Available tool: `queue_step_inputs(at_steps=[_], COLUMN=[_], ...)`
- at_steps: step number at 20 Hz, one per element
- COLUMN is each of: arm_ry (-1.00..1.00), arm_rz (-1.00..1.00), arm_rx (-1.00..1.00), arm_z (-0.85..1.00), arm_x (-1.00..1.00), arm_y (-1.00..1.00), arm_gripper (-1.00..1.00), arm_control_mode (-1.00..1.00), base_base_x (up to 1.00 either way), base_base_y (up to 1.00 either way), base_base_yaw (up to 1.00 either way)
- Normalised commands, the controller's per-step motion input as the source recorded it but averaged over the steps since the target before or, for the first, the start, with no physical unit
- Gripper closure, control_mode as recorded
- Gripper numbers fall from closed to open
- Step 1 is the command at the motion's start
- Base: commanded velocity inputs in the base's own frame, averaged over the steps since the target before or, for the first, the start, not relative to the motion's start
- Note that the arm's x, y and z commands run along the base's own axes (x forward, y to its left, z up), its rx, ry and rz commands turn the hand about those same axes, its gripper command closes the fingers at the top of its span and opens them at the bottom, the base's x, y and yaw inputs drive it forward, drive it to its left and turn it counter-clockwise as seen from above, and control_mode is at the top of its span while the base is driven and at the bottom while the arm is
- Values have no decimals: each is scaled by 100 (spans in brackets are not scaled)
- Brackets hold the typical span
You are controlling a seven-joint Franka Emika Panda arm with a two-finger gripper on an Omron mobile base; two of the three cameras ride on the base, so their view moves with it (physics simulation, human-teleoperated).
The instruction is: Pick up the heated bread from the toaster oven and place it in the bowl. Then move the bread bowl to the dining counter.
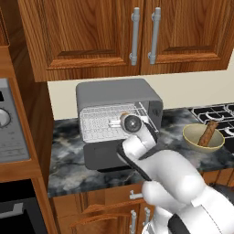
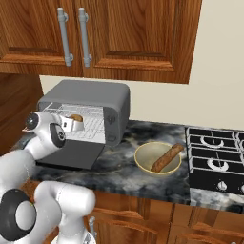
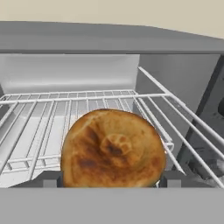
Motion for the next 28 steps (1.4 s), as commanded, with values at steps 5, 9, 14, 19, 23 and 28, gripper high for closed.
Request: queue_step_inputs(at_steps=[5,9,14,19,23,28], arm_ry=[0,5,14,14,12,9], arm_rz=[-19,-26,-28,-18,-9,-3], arm_rx=[0,2,11,19,23,17], arm_z=[66,99,97,58,13,-2], arm_x=[-99,-92,-90,-67,-35,-6], arm_y=[0,-19,-68,-100,-100,-100], arm_gripper=[100,100,100,100,100,100], arm_control_mode=[-100,-100,-100,-100,-100,-100], base_base_x=[0,0,0,0,0,0], base_base_y=[0,0,0,0,0,0], base_base_yaw=[0,0,0,0,0,0])
